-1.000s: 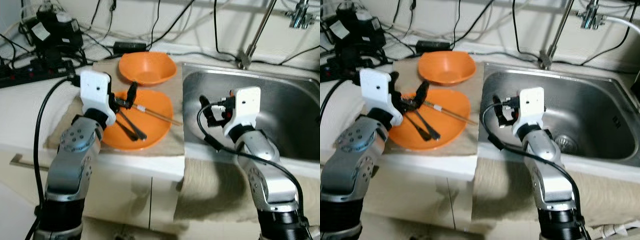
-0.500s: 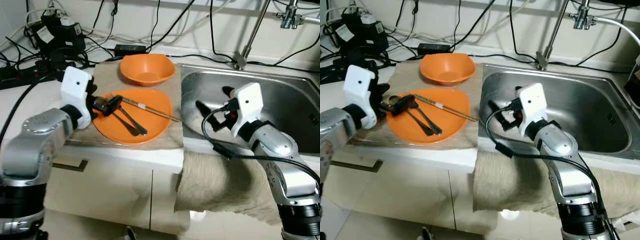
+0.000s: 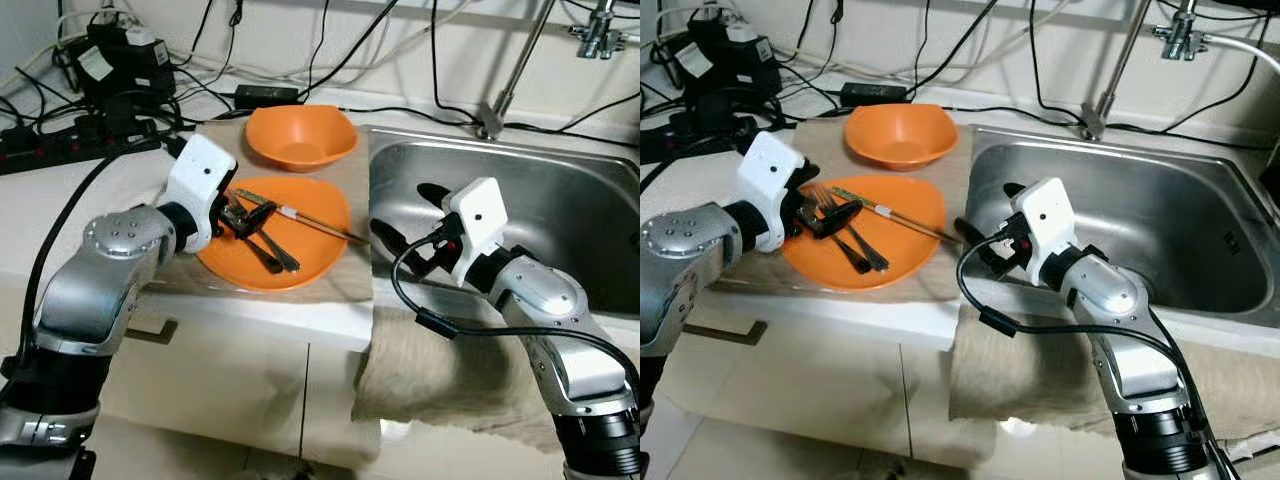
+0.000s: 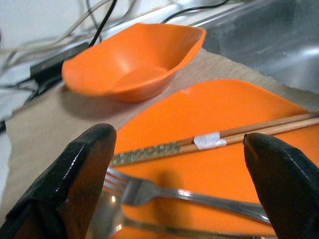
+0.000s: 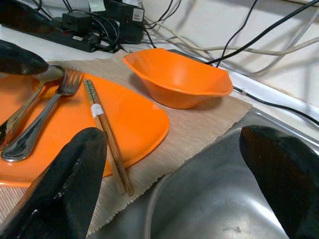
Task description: Kitchen organization
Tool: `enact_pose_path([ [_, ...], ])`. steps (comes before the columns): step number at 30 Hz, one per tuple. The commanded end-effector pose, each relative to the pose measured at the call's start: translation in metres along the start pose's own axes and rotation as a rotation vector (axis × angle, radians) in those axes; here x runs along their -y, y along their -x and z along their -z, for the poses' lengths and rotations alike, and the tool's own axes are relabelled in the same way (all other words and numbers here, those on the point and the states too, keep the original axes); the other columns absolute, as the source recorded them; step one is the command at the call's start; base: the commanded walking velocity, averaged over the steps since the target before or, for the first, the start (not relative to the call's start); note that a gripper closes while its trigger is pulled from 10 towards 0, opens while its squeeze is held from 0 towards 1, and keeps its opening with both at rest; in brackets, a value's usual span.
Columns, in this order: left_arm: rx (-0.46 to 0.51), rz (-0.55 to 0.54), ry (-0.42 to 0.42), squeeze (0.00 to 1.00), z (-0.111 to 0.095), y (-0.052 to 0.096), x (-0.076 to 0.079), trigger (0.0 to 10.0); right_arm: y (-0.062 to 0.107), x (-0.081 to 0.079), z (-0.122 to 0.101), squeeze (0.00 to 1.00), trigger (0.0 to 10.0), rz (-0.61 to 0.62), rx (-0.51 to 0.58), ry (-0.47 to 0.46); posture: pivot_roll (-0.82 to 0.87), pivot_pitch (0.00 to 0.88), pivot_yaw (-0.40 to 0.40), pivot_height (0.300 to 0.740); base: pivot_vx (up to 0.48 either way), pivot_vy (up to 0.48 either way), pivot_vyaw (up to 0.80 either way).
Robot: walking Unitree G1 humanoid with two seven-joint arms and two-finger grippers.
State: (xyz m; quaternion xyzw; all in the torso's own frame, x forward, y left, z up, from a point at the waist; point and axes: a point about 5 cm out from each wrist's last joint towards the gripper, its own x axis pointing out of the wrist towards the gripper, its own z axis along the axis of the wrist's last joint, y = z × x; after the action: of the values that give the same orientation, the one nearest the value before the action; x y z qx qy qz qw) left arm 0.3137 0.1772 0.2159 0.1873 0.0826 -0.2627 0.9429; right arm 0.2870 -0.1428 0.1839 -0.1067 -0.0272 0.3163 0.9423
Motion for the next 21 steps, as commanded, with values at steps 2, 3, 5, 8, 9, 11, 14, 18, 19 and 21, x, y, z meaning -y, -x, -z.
enact_pose_path([
  [2, -0.104, -0.023, 0.11, 0.0, 0.012, 0.005, -0.011, 10.0, 0.002, -0.002, 0.004, 0.0, 10.0, -0.006, -0.012, -0.008, -0.05, 0.0, -0.036, 0.74, 0.0, 0.0, 0.0],
  [3, -0.129, -0.037, 0.126, 0.0, 0.015, 0.006, -0.013, 10.0, 0.002, -0.001, 0.004, 0.0, 10.0, 0.001, -0.015, -0.006, -0.05, 0.0, -0.036, 0.74, 0.0, 0.0, 0.0],
  [5, -0.134, -0.056, 0.201, 0.0, 0.016, 0.007, -0.015, 10.0, 0.003, 0.001, 0.006, 0.0, 10.0, 0.022, -0.018, -0.007, -0.05, 0.0, -0.039, 0.74, 0.0, 0.0, 0.0],
  [8, -0.01, -0.086, 0.214, 0.0, -0.002, -0.004, -0.01, 10.0, 0.0, 0.006, 0.01, 0.0, 10.0, 0.103, -0.028, -0.032, -0.04, 0.0, -0.051, 0.74, 0.0, 0.0, 0.0],
  [9, 0.032, -0.097, 0.194, 0.0, -0.008, -0.008, -0.009, 10.0, -0.002, 0.005, 0.011, 0.0, 10.0, 0.111, -0.021, -0.053, -0.04, 0.0, -0.051, 0.74, 0.0, 0.0, 0.0],
  [11, 0.109, -0.096, 0.136, 0.0, -0.02, -0.014, -0.005, 10.0, -0.007, -0.001, 0.009, 0.0, 10.0, 0.083, 0.012, -0.108, -0.05, 0.0, -0.05, 0.74, 0.0, 0.0, 0.0],
  [14, 0.135, -0.09, 0.111, 0.0, -0.024, -0.012, -0.004, 10.0, -0.021, -0.01, 0.001, 0.0, 10.0, 0.002, 0.067, -0.155, -0.06, 0.0, -0.03, 0.74, 0.0, 0.0, 0.0],
  [18, 0.14, -0.009, 0.079, 0.0, -0.02, -0.002, -0.003, 10.0, -0.053, -0.015, -0.013, 0.0, 10.0, -0.124, 0.073, -0.148, -0.07, 0.0, -0.015, 0.74, 0.0, 0.0, 0.0],
  [19, 0.146, 0.013, 0.071, 0.0, -0.02, 0.001, -0.003, 10.0, -0.059, -0.016, -0.015, 0.0, 10.0, -0.153, 0.066, -0.129, -0.07, 0.0, -0.015, 0.74, 0.0, 0.0, 0.0],
  [21, 0.136, 0.068, 0.004, 0.0, -0.018, 0.012, -0.006, 10.0, -0.076, -0.015, -0.02, 1.0, 10.0, -0.259, -0.005, -0.062, -0.06, 0.0, -0.028, 0.74, 0.0, 0.0, 0.0],
])
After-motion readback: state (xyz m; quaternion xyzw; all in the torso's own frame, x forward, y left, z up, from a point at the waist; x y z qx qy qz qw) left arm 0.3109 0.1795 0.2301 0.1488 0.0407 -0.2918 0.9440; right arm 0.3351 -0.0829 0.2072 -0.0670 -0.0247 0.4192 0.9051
